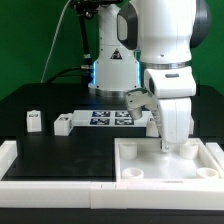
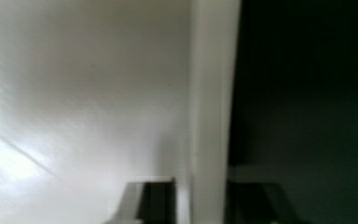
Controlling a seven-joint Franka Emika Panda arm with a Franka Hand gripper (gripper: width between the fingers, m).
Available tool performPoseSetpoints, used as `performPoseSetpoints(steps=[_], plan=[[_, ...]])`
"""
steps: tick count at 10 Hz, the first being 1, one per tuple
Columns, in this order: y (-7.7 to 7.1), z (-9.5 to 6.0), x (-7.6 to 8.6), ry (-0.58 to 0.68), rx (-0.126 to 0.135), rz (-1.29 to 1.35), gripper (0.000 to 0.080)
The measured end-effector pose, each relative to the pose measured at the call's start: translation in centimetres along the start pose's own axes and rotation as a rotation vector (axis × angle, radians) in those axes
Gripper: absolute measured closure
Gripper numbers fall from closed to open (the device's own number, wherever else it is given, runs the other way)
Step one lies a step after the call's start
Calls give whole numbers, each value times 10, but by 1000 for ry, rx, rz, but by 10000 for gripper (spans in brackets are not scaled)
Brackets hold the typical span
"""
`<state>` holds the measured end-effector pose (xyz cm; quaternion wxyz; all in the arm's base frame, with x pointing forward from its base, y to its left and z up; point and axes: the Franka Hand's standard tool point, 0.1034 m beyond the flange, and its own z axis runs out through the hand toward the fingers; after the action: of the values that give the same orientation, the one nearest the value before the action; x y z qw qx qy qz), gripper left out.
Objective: Assemble one leg
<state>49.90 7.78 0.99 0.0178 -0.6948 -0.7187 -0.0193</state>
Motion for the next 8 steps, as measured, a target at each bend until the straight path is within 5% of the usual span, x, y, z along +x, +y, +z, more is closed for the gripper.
performPoseSetpoints(steps=[1, 2, 4, 8], plan=[[0, 0, 0, 0, 0, 0, 365], [0, 0, 0, 0, 1, 1, 365], [0, 1, 0, 0, 1, 1, 167], [-2, -2, 1, -1, -1, 36, 150]])
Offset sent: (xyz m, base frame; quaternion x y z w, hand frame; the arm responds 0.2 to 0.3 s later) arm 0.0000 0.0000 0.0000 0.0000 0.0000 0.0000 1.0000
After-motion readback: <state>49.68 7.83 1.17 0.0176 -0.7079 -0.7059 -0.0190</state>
